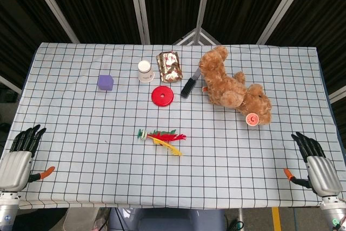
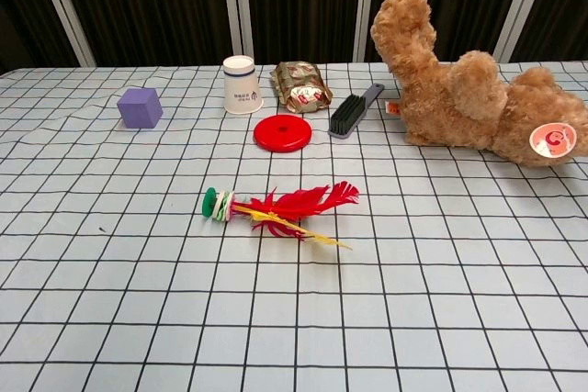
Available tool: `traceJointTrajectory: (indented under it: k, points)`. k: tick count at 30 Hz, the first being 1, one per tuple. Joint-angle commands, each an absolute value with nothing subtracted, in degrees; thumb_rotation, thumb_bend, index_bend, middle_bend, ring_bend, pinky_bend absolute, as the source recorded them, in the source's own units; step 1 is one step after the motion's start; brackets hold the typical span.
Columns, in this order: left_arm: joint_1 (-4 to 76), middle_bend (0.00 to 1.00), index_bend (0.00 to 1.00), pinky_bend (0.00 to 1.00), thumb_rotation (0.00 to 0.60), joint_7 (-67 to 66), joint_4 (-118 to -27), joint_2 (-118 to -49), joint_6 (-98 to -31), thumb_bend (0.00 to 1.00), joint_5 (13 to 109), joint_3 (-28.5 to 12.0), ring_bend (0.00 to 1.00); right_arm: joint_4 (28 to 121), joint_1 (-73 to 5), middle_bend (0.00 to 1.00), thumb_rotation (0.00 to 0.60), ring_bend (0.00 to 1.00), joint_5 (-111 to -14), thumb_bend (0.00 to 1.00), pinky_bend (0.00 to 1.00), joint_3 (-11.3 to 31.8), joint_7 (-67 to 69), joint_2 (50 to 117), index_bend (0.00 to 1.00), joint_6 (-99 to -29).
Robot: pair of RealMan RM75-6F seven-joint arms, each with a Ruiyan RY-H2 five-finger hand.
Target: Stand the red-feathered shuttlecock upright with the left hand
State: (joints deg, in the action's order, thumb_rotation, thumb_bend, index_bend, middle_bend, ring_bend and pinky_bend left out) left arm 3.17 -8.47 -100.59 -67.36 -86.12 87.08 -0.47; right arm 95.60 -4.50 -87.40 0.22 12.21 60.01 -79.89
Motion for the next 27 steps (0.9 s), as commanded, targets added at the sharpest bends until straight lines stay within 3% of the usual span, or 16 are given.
traceJointTrajectory:
  k: [1,19,27]
  points:
    - [3.17,0.0,0.0,0.0,0.6,-8.44,-100.59,-67.35,-86.13,0.04,87.09,-0.47,0.0,95.54,-4.53,0.0,0.6,0.0,-87.42,0.34,0.0,0.22,12.18,60.05,0.0,-79.86]
    - [4.59,0.0,0.0,0.0,0.6,-9.79,-101.61,-66.14,-82.87,0.06,87.14,0.18,0.0,95.65,-4.63,0.0,0.6,0.0,-87.22,0.34,0.0,0.26,11.89,60.22,0.0,-79.67]
    - [10.86,0.0,0.21,0.0,0.6,-20.26,-106.97,-66.17,-76.83,0.16,87.67,-3.0,0.0,95.74,-4.57,0.0,0.6,0.0,-87.05,0.34,0.0,0.33,12.2,60.09,0.0,-79.75]
